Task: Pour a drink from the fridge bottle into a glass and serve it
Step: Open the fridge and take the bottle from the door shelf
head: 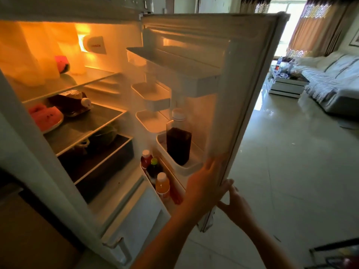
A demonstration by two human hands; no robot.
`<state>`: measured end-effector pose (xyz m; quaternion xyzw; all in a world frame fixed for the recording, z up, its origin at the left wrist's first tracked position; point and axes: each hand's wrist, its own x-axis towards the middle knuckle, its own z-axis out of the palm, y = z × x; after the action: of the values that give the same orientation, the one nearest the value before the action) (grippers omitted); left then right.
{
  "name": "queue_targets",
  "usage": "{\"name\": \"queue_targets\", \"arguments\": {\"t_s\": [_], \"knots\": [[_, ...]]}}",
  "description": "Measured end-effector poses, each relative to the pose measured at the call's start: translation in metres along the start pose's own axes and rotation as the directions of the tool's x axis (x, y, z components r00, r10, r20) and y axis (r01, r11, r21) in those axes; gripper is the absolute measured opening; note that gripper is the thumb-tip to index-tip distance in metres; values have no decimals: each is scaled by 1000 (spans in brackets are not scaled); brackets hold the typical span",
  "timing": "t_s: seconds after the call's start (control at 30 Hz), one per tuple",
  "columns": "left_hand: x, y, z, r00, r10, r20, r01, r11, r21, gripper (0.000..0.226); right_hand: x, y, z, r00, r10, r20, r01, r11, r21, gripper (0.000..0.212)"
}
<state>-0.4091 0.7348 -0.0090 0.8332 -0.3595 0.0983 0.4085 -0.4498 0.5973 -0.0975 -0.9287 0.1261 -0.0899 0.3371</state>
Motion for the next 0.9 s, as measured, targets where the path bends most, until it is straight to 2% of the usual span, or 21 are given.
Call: {"name": "queue_targets", "arguments": {"t_s": [0.07, 0.13, 0.2, 0.27, 0.33, 0.43, 0.57, 0.63, 0.73, 0.9], "knots": [[9, -5, 4, 999, 35, 10, -35, 999, -27, 59, 13, 8, -5, 998, 57, -32, -55, 997, 45, 76], [17, -17, 2, 999, 20, -47, -21, 999, -28, 62, 25, 16, -9, 989, 128, -81, -123, 990, 64, 68], [30, -33, -2, 975, 1, -223, 2, 1000, 15, 61, 39, 22, -12, 971, 187, -146, -175, 980, 90, 57], [47, -47, -5, 914, -3, -406, 36, 997, 74, 66, 51, 26, -17, 959, 218, -180, -197, 972, 125, 48], [63, -58, -9, 876, 7, -482, 54, 992, 113, 77, 61, 30, -20, 956, 229, -185, -201, 967, 157, 42], [85, -74, -10, 911, -55, -408, 67, 998, 15, 93, 73, 35, -27, 950, 264, -169, -212, 938, 272, 39], [107, -87, -9, 954, -231, -190, 162, 933, -321, 103, 85, 37, -37, 932, 317, -178, -227, 889, 397, 42], [115, -92, -10, 976, -193, -100, 139, 906, -399, 103, 90, 39, -41, 924, 329, -194, -224, 878, 424, 43], [123, -98, -11, 994, -102, -31, 82, 917, -390, 103, 96, 42, -46, 914, 355, -197, -240, 863, 444, 47], [130, -98, -11, 993, -96, 62, 114, 849, -517, 92, 99, 43, -46, 919, 353, -177, -242, 857, 455, 55]]}}
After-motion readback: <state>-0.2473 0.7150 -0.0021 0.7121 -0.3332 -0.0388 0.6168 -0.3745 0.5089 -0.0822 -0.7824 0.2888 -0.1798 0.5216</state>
